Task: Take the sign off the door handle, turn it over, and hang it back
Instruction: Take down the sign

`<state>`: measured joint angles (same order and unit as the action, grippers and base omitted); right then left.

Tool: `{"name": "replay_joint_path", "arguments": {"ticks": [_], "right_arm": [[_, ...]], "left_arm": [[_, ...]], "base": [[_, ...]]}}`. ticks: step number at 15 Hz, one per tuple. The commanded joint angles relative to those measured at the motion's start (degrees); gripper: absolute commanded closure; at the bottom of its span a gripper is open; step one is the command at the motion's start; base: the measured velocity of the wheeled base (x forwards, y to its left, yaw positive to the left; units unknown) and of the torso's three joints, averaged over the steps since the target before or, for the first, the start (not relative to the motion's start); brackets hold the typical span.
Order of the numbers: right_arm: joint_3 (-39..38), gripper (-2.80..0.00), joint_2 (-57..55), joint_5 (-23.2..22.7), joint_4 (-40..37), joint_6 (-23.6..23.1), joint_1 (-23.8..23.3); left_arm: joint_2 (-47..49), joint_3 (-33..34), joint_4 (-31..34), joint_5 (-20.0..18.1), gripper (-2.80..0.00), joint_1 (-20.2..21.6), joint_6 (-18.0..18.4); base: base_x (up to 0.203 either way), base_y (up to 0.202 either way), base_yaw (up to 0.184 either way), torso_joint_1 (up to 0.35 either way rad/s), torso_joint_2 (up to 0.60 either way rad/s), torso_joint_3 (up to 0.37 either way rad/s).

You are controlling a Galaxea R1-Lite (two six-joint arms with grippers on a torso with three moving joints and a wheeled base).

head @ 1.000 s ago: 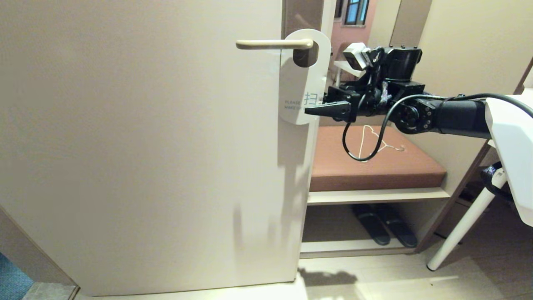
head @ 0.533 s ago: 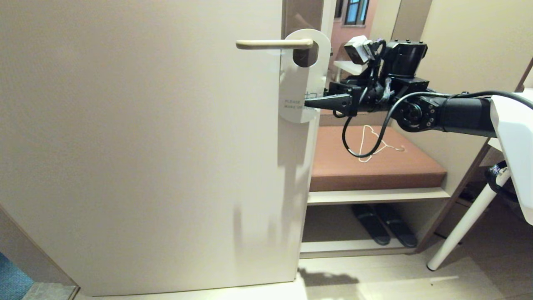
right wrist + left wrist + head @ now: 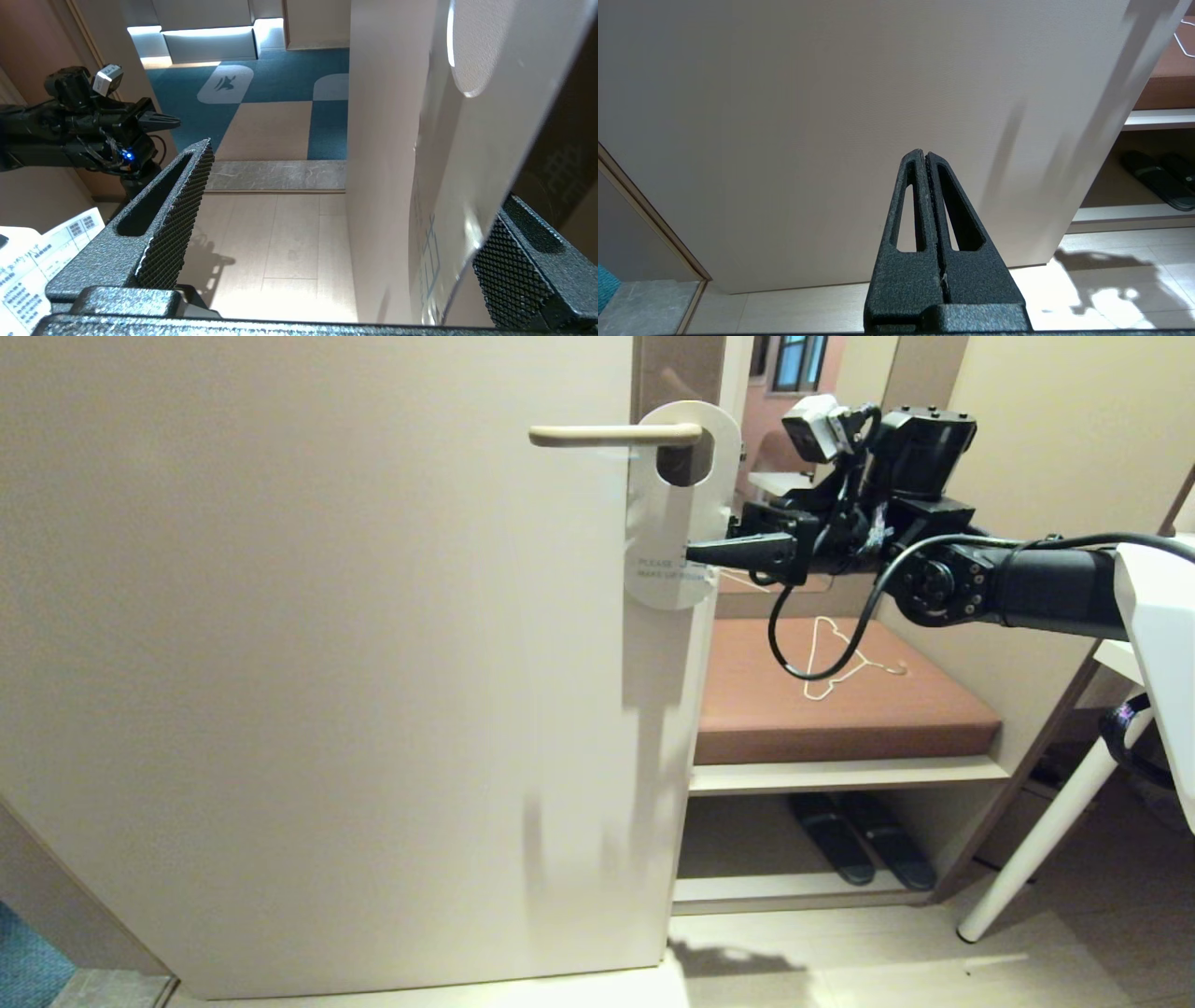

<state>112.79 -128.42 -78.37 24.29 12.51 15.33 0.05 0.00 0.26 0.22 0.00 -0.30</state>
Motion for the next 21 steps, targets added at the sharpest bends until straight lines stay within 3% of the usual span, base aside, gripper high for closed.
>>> {"name": "replay_joint_path", "arguments": {"ticks": [1, 18, 19, 20, 21], "right_arm": [[0.0, -2.8, 0.1, -0.5, 0.5, 0.1, 0.2], [0.0, -2.8, 1.5, -0.4, 0.4, 0.1, 0.7], [0.0, -2.09, 1.5, -0.3, 0.4, 0.1, 0.6], [0.0, 0.0, 1.5, -0.3, 0.4, 0.1, 0.7], [0.0, 0.0, 1.5, -0.3, 0.4, 0.1, 0.7]], "left_arm": [[0.0, 0.0, 0.0, 0.0, 0.0, 0.0, 0.0], [0.0, 0.0, 0.0, 0.0, 0.0, 0.0, 0.0], [0.0, 0.0, 0.0, 0.0, 0.0, 0.0, 0.0], [0.0, 0.0, 0.0, 0.0, 0.0, 0.0, 0.0], [0.0, 0.0, 0.0, 0.0, 0.0, 0.0, 0.0]], "base": [[0.0, 0.0, 0.0, 0.0, 0.0, 0.0], [0.0, 0.0, 0.0, 0.0, 0.0, 0.0], [0.0, 0.0, 0.0, 0.0, 0.0, 0.0], [0.0, 0.0, 0.0, 0.0, 0.0, 0.0], [0.0, 0.0, 0.0, 0.0, 0.0, 0.0]]}}
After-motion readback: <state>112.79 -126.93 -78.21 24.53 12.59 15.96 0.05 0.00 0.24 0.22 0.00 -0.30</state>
